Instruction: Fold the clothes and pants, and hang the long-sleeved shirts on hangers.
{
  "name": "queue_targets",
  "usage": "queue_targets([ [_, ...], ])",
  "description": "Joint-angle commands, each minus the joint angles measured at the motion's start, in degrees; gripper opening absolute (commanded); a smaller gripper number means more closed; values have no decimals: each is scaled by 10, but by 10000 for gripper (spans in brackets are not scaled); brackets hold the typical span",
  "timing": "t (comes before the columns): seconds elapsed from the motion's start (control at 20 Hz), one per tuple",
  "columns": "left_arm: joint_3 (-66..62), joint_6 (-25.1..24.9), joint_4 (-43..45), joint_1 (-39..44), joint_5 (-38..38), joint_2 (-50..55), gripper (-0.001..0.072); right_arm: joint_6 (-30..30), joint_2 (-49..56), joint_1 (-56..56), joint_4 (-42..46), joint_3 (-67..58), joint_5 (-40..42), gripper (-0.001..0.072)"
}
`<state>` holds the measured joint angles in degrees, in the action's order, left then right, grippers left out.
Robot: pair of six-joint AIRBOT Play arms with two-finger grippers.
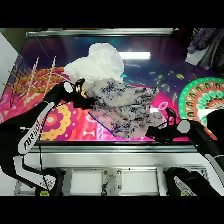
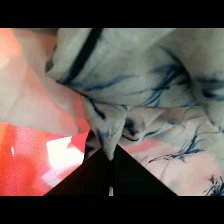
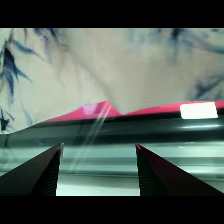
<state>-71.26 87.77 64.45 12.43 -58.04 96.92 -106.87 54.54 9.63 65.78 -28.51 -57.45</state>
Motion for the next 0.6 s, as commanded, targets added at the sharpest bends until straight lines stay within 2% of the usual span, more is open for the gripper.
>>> queue_targets([
  [0.0, -6, 1, 0, 1, -2, 4, 14, -29, 45, 55, -48, 6, 86, 487],
  [0.25, -6, 1, 0, -7, -15, 1, 14, -29, 110, 109, -141, 6, 198, 487],
  [0.5, -6, 1, 0, -7, -3, -24, 14, -28, 134, 123, -170, 6, 225, 475],
  [0.55, -6, 1, 0, -7, -2, -32, 14, -25, 134, 123, -170, 5, 227, 369],
])
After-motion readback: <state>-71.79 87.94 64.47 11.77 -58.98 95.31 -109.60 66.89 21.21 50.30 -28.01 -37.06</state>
